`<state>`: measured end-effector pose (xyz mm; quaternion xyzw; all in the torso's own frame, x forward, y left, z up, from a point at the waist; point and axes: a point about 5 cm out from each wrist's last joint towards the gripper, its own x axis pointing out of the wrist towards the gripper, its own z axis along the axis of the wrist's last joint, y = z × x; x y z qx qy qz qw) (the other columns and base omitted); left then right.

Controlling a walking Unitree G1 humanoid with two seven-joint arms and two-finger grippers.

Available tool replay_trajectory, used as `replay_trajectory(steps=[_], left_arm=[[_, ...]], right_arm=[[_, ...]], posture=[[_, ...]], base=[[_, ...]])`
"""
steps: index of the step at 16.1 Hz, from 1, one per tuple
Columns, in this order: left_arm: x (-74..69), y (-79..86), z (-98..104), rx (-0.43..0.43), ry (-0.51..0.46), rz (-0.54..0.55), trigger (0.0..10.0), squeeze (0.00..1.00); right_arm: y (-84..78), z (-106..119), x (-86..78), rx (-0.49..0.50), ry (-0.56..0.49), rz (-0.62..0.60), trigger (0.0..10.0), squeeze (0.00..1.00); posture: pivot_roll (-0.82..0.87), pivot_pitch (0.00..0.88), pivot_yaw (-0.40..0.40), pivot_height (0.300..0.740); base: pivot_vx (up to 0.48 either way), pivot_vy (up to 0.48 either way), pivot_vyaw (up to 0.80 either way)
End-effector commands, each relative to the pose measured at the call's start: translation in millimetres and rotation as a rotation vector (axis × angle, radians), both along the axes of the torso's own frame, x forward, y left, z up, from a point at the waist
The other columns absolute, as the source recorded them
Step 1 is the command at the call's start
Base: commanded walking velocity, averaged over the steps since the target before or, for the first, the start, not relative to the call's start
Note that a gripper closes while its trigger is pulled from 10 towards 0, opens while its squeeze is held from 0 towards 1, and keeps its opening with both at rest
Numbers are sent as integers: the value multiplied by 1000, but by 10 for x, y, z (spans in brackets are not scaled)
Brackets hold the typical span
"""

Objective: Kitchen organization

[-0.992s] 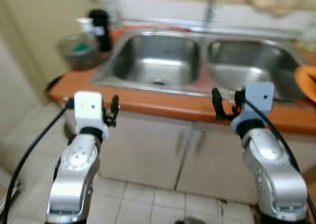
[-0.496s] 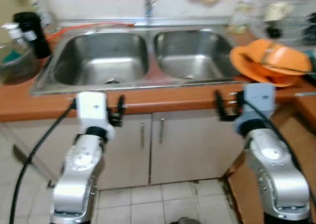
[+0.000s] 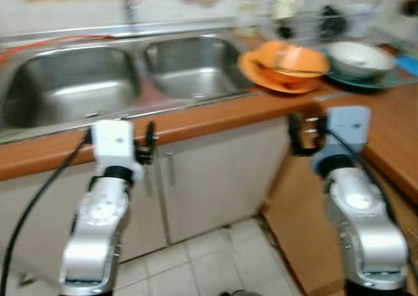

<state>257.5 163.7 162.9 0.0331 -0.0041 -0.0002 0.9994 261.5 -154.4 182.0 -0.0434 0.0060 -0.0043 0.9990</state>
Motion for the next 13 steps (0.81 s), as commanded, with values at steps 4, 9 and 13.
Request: replay_trajectory(steps=[4,9,13], left_arm=[[91,-211,164,7,-67,-151,10000,0],[85,-288,153,2,-59,-191,10000,0],[88,-304,142,2,-58,-202,10000,0]], right_arm=[[-4,19,-14,-9,7,13,10000,1000],[2,28,-22,-31,21,24,10000,0],[6,37,-24,-39,14,34,10000,0]], posture=[[-2,0,-6,740],[-17,0,-5,740],[-20,0,-5,740]], base=[[150,0,-661],[409,0,0],[408,0,0]])
